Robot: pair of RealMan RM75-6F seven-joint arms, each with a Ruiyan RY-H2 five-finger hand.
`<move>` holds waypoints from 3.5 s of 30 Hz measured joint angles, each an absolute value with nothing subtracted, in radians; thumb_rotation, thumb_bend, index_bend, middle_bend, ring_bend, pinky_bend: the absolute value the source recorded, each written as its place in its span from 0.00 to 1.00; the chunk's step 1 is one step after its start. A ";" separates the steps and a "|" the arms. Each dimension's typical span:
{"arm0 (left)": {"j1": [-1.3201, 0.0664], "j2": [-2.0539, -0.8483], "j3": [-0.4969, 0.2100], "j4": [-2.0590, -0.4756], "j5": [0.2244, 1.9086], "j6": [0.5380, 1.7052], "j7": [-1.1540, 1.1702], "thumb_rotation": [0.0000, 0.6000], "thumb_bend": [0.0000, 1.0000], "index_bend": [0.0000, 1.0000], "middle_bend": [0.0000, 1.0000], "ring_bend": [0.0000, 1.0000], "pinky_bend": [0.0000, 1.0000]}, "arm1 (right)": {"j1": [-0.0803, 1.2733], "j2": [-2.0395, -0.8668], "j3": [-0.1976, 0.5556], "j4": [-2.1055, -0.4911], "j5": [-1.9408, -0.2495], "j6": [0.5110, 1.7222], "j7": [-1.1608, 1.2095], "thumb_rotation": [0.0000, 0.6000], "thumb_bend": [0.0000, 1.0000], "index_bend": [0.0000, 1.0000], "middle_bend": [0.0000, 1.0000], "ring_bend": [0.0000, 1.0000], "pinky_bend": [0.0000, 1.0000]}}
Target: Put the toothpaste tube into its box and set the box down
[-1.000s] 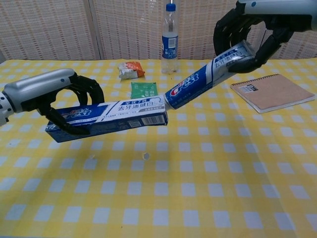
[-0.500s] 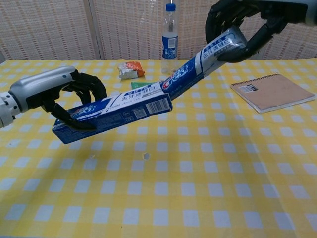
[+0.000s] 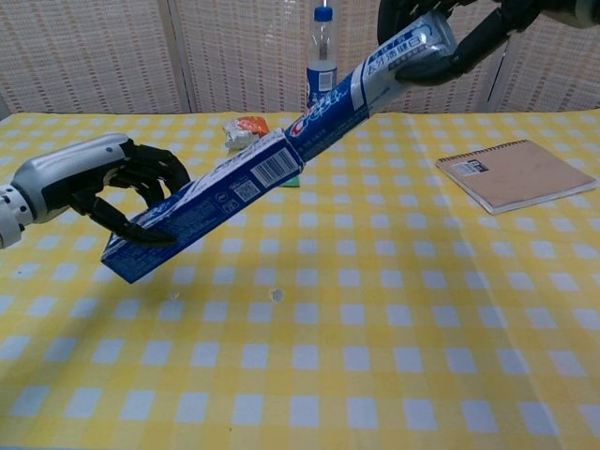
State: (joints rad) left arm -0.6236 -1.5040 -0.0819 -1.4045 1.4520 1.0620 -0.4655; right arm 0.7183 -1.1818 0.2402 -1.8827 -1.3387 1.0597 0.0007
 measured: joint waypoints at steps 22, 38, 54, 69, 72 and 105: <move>-0.580 -1.555 -0.091 -1.349 1.541 1.212 -0.685 1.00 0.21 0.47 0.55 0.55 0.45 | 0.702 -1.260 0.275 -1.844 -1.334 1.119 0.103 1.00 0.33 0.70 0.54 0.46 0.41; -0.576 -1.576 -0.094 -1.336 1.560 1.248 -0.732 1.00 0.21 0.47 0.55 0.55 0.45 | 0.701 -1.283 0.326 -1.854 -1.363 1.203 0.078 1.00 0.33 0.00 0.00 0.00 0.00; -0.565 -1.562 -0.144 -1.421 1.496 1.252 -0.972 1.00 0.22 0.47 0.55 0.55 0.45 | 0.670 -1.234 0.357 -1.891 -1.345 1.227 0.146 1.00 0.33 0.00 0.00 0.00 0.00; -0.546 -1.613 -0.186 -1.385 1.487 1.296 -1.161 1.00 0.21 0.48 0.55 0.56 0.46 | 0.589 -1.086 0.375 -1.967 -1.344 1.236 0.315 1.00 0.33 0.00 0.00 0.00 0.00; -0.547 -1.619 -0.185 -1.374 1.500 1.304 -1.143 1.00 0.21 0.48 0.55 0.56 0.46 | 0.580 -1.072 0.367 -1.968 -1.352 1.235 0.323 1.00 0.33 0.00 0.00 0.00 0.00; -0.523 -1.721 0.056 -0.866 1.659 1.245 -0.703 1.00 0.21 0.40 0.49 0.41 0.35 | 0.402 -0.958 0.098 -1.823 -1.493 1.185 0.252 1.00 0.32 0.00 0.00 0.00 0.00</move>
